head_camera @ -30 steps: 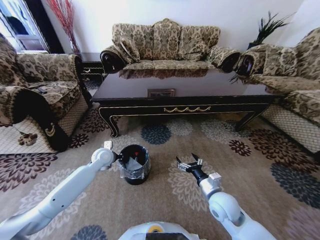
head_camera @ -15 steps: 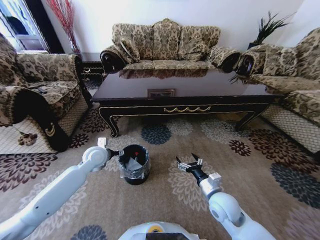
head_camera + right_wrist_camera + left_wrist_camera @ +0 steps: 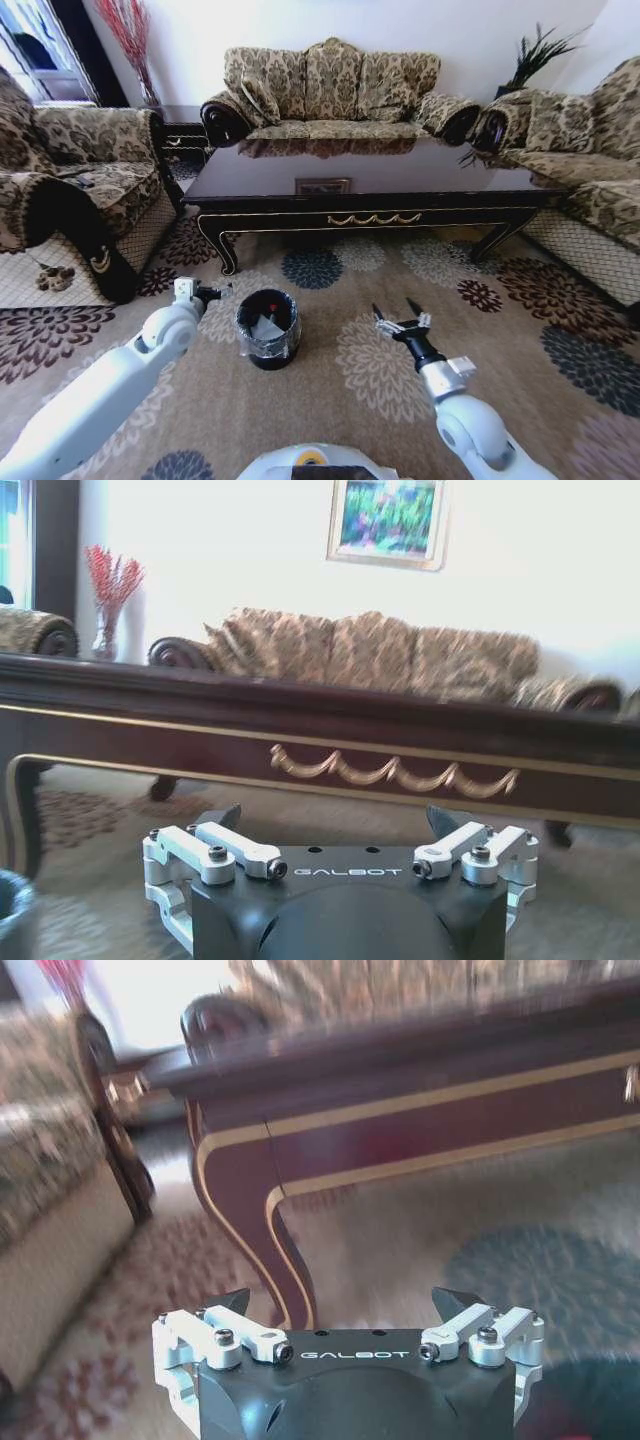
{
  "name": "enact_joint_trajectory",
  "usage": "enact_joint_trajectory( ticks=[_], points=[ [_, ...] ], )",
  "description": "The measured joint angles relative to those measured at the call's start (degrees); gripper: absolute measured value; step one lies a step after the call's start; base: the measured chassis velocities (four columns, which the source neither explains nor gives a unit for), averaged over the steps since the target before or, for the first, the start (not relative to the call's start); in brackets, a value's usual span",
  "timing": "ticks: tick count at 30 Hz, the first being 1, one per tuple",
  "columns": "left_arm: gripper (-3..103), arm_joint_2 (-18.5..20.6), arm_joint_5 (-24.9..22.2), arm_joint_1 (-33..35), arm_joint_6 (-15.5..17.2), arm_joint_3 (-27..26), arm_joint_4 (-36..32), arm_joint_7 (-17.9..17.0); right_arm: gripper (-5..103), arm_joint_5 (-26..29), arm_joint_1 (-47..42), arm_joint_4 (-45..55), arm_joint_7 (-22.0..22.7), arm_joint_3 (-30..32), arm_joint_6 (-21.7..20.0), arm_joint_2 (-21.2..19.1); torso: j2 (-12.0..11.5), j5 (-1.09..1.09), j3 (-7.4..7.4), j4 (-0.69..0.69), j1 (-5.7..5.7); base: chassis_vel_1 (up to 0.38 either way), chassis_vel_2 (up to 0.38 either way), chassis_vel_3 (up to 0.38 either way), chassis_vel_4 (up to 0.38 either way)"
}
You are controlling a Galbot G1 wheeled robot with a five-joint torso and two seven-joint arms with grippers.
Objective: Move to the front of the table and pick up the trash from the floor, then place it into the trash bin.
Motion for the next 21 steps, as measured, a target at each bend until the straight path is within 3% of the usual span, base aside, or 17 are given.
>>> enact_joint_trajectory(
  ticks=[3,4,5,8,11,13,21],
  points=[
    [100,-0.5,5.4,5.8,-4.9,-5.3,-0.9,2.4,100,-0.8,-0.7,0.0,-0.2,0.9,2.2,0.3,0.0,-0.02,0.00,0.02,0.00,0.000,0.000,0.000,0.000],
    [100,-0.5,5.4,5.8,-4.9,-5.3,-0.9,2.4,100,-0.8,-0.7,0.0,-0.2,0.9,2.2,0.3,0.0,-0.02,0.00,0.02,0.00,0.000,0.000,0.000,0.000],
    [100,-1.2,9.9,10.7,-8.5,-9.7,-1.3,4.5,100,-1.4,-1.1,-0.4,-1.5,1.9,4.1,0.4,0.0,-0.02,0.00,0.01,0.00,0.000,0.000,0.000,0.000],
    [100,-3.0,15.7,19.5,-13.6,-18.2,-1.7,8.6,100,-1.8,-1.7,-0.7,-3.5,3.2,7.0,0.9,0.0,-0.02,0.00,0.02,0.00,0.000,0.000,0.000,0.000],
    [100,-4.0,17.2,22.8,-15.7,-21.7,-2.0,10.1,100,-2.7,-1.7,-1.0,-3.9,3.6,8.2,1.4,0.0,-0.02,0.00,0.02,0.00,0.000,0.000,0.000,0.000],
    [100,-7.5,19.1,29.1,-20.3,-28.4,-2.6,13.3,100,-3.6,-2.1,-1.8,-5.1,4.0,10.0,2.3,0.0,-0.01,0.00,0.02,0.00,0.000,0.000,0.000,0.000],
    [100,-16.5,20.6,41.9,-27.7,-37.6,-5.8,18.7,100,-3.0,-3.1,-3.4,-8.3,4.4,12.9,3.6,0.0,-0.01,0.00,0.01,0.00,0.000,0.000,0.000,0.000]
  ],
)
